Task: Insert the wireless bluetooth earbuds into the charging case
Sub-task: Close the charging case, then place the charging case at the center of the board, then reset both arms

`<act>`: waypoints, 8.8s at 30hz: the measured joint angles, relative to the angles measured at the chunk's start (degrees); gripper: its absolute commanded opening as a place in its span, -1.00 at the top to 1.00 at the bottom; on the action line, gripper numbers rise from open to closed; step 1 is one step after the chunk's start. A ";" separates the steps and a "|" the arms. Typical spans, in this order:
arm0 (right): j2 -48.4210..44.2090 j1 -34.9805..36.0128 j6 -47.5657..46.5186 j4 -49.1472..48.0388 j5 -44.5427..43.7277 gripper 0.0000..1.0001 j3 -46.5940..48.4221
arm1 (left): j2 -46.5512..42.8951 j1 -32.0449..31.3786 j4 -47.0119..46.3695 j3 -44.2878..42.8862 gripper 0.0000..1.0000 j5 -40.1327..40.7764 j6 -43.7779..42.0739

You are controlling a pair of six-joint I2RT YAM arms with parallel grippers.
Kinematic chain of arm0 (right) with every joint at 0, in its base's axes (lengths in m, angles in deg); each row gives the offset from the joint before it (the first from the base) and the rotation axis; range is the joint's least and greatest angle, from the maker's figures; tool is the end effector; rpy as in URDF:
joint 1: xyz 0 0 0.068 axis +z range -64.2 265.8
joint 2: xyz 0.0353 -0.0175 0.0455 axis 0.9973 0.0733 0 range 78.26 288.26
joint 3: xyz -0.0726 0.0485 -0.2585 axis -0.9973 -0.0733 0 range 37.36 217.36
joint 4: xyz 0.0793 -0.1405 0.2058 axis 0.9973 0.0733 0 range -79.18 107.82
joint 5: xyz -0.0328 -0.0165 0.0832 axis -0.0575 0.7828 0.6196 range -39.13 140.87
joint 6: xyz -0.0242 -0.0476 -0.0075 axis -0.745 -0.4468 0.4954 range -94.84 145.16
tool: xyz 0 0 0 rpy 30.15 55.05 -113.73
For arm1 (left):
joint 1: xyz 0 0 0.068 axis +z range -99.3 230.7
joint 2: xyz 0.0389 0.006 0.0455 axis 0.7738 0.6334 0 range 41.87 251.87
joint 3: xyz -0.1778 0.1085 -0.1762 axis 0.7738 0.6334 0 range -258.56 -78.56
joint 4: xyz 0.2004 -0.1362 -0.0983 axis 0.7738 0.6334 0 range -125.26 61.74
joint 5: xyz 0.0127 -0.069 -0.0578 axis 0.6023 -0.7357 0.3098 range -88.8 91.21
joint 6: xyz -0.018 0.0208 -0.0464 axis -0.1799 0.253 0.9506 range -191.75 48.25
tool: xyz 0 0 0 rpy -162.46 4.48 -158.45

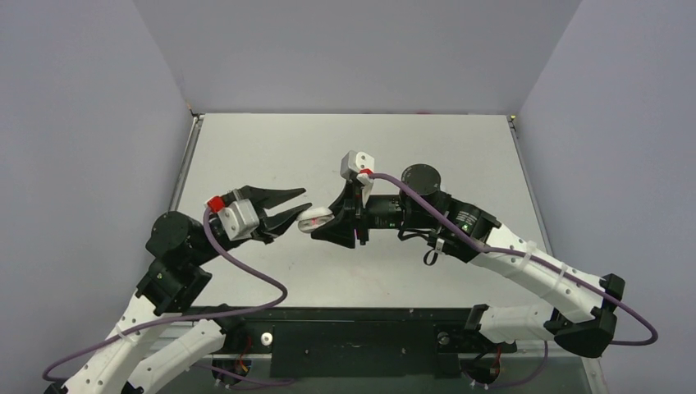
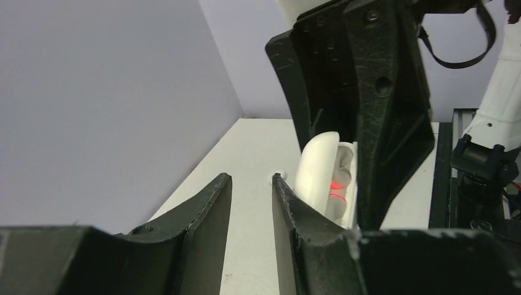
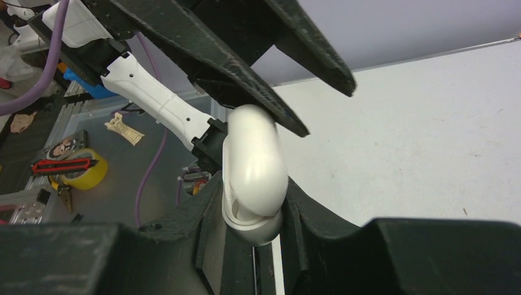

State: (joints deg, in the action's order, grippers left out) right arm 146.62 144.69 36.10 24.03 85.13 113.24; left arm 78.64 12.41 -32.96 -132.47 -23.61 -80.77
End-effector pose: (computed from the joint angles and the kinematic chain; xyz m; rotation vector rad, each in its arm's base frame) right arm 0.1176 0.2335 0.4402 -1.1847 1.4339 1.3810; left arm 0.0910 -0.0909 0.4283 0.8744 1.0566 -0.7136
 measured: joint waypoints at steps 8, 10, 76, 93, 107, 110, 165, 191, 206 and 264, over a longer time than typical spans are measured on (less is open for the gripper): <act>-0.87 -0.44 0.02 0.61 -2.12 1.00 0.00 | -1.62 0.00 0.85 -1.81 0.47 -6.75 -2.78; -1.01 -0.81 0.04 0.61 -2.60 1.00 0.00 | -1.95 0.00 1.31 -2.36 0.47 -8.20 -3.34; 7.13 -1.77 16.63 -3.32 -6.34 1.00 7.69 | 2.51 -3.63 18.05 -8.74 1.00 0.02 -49.79; 6.25 -2.75 17.18 -3.65 -4.20 -0.28 6.64 | 2.49 -3.63 17.18 -8.72 1.00 -1.18 -47.28; 1.33 -6.36 16.85 -3.76 -0.31 -0.45 5.31 | 1.70 -3.61 17.20 -8.72 1.00 -2.62 -46.80; 2.21 -6.21 17.22 -4.44 0.79 -0.22 5.51 | 1.70 -3.61 17.22 -8.72 1.00 -2.93 -46.64; -3.69 -44.81 33.68 -13.55 5.60 1.00 -24.59 | -0.55 -3.61 17.25 -2.27 0.07 10.78 -27.43; 33.64 -55.23 38.16 -17.59 -1.90 1.00 -26.03 | -7.02 13.05 19.23 22.16 0.03 21.35 23.32; 42.03 -56.72 26.56 -2.27 -1.70 0.49 -8.85 | -6.71 13.64 18.99 22.16 0.03 21.07 23.34; -32.46 -53.66 14.21 -9.40 -69.09 -0.66 -58.16 | -3.41 26.45 -16.68 49.35 -0.14 58.07 19.87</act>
State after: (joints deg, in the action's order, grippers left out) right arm 114.16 91.03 50.31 14.63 16.04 55.08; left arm 75.23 38.86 -49.64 -83.11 34.46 -60.90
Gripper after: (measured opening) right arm 0.819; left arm 0.569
